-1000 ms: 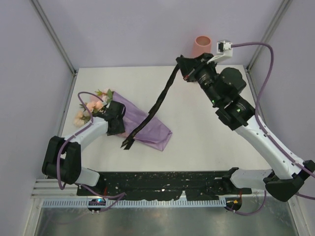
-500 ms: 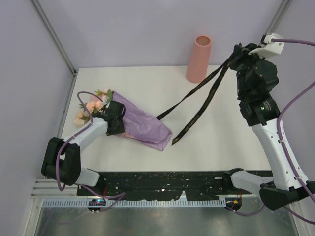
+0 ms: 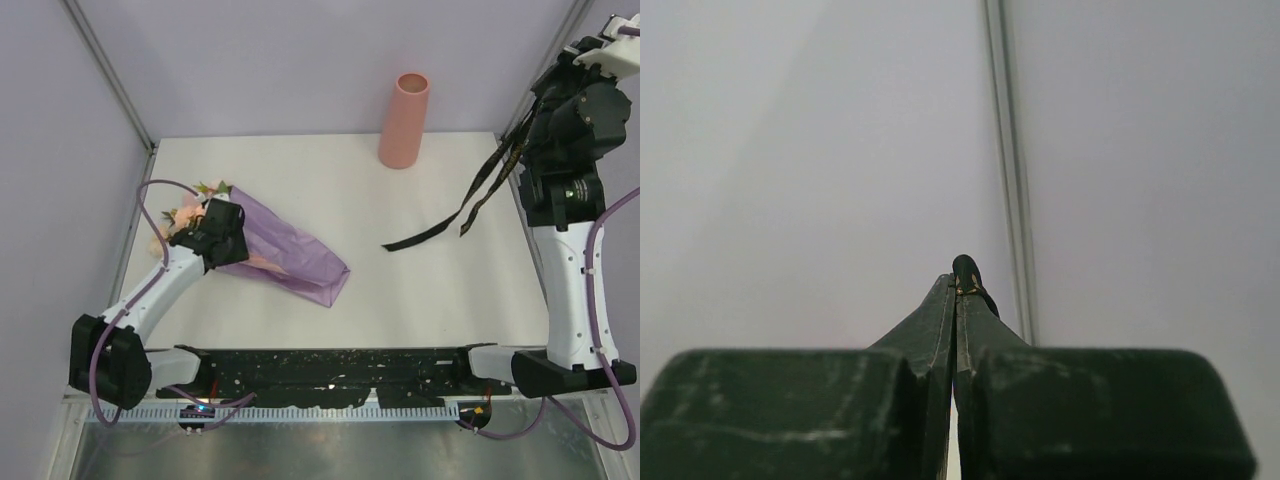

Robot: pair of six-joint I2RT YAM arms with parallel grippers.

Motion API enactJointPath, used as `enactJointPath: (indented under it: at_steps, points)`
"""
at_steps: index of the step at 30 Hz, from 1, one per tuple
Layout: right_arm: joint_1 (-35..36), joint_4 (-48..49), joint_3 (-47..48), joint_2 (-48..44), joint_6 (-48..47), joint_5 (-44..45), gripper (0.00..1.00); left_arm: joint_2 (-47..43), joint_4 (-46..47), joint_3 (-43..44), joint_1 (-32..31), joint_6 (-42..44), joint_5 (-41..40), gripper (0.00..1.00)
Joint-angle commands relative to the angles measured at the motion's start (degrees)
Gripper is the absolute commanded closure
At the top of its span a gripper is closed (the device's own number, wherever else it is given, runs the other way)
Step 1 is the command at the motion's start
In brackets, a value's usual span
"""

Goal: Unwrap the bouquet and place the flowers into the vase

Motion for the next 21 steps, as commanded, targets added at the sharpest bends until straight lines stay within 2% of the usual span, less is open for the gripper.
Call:
enactJointPath:
  at_steps: [1, 6, 9, 14, 17, 21]
  points:
    - [-4.2, 1.1, 5.1, 2.3, -2.5, 1.6, 0.95, -5.0, -1.7, 3.7, 0.2, 1.3, 2.5, 0.50]
    - [-8.5, 0.6, 5.9, 3.9, -2.3, 1.8, 0.95, -8.1, -2.6, 6.0, 0.1, 3.6, 8.3, 0.49]
    - [-9.4, 0.3, 1.6, 3.4, -0.3, 0.1, 0.95, -9.5, -3.4, 6.3, 0.1, 4.3, 9.9, 0.49]
    - [-9.6, 0.1, -15.7, 1.6, 7.3, -1.7, 0.95, -13.8, -2.8, 2.7, 0.2, 5.0, 12.0, 0.47]
    - [-10.1, 1.9, -30.9, -1.2, 16.3, -2.7, 0.95, -16.2, -2.5, 0.0, 0.1, 6.0, 15.8, 0.42]
    - [-11.6, 2.7, -44.7, -2.2, 26.1, -4.8, 0.95, -18.5, -3.9, -2.6, 0.2, 6.8, 19.1, 0.36]
